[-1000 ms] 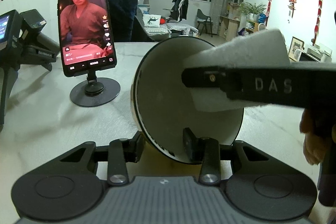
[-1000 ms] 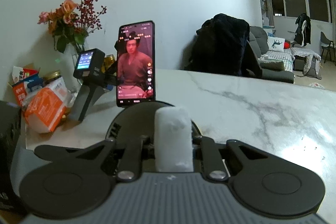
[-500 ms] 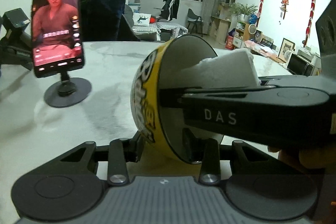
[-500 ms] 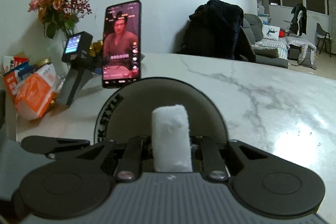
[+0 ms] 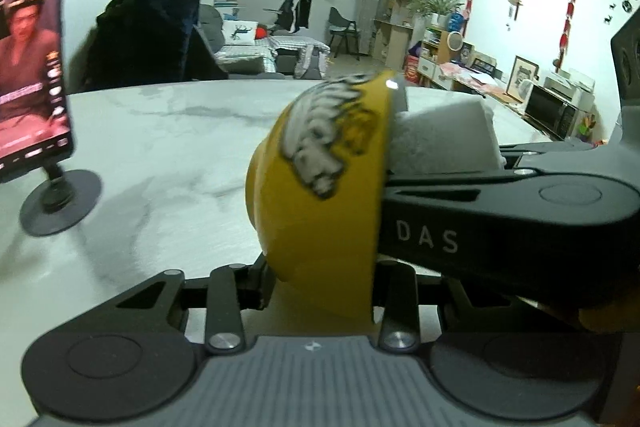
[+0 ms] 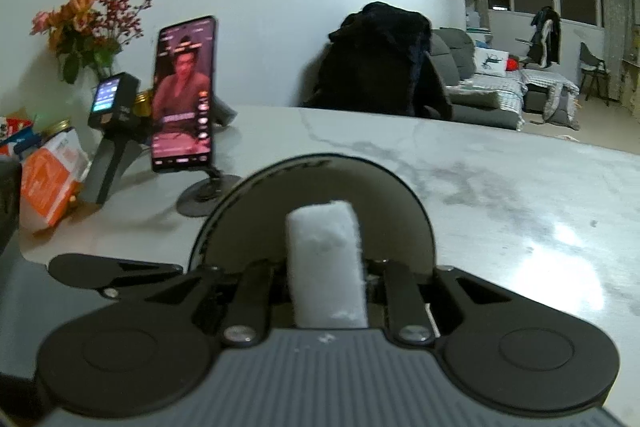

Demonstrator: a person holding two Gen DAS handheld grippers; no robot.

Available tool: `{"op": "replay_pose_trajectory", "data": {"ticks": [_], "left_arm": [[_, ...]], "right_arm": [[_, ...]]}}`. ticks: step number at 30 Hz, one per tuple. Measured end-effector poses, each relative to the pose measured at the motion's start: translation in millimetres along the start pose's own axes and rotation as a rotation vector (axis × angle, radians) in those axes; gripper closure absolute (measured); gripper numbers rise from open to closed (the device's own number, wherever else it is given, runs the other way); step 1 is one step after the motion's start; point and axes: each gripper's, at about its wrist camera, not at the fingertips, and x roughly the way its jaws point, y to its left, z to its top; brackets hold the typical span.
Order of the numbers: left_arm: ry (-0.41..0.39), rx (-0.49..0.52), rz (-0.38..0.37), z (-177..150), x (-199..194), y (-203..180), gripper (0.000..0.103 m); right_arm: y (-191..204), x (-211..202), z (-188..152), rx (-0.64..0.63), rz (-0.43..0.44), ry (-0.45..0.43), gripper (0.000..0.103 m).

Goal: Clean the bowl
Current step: 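Rotate the yellow bowl with the left tool while the right tool's sponge stays inside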

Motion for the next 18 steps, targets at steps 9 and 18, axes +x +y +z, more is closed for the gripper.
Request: {"op": "replay_pose_trajectory", "data": {"ticks": [9, 18], "left_arm": [[0.015, 0.098, -0.009, 4, 21, -39, 0.05], [0.022, 0.17, -0.142, 15, 54, -68, 0.047]], "right_arm": [[-30, -41, -17, 0.05, -0.035, -0.054, 0.083], [-65, -70, -40, 0.073, -0.012, -0.026, 0.084]]}}
